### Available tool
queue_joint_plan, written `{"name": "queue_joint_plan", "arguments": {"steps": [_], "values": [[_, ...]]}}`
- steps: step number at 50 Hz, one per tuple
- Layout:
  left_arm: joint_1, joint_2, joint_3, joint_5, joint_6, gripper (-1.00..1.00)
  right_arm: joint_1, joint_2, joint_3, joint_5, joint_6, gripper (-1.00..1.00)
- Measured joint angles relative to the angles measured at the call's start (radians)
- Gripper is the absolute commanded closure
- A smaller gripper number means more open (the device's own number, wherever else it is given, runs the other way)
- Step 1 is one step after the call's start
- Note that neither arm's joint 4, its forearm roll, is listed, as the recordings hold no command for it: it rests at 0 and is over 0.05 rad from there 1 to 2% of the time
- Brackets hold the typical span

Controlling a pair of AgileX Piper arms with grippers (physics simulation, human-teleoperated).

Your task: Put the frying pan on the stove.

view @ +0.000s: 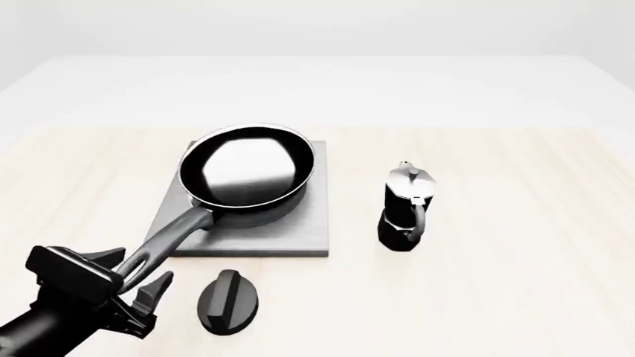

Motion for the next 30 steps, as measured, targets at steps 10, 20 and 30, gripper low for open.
{"name": "queue_joint_plan", "arguments": {"steps": [10, 20, 30], "values": [[0.008, -0.167, -0.039, 0.166, 0.01, -1.0, 0.002, 0.0, -0.002, 0.002, -0.001, -1.0], [0.007, -0.336, -0.085, 0.337, 0.021, -1.0, 0.005, 0.0, -0.005, 0.007, -0.002, -1.0], [0.011, -0.507, -0.162, 0.512, 0.041, -1.0, 0.007, 0.0, -0.015, 0.015, -0.003, -1.0]]}}
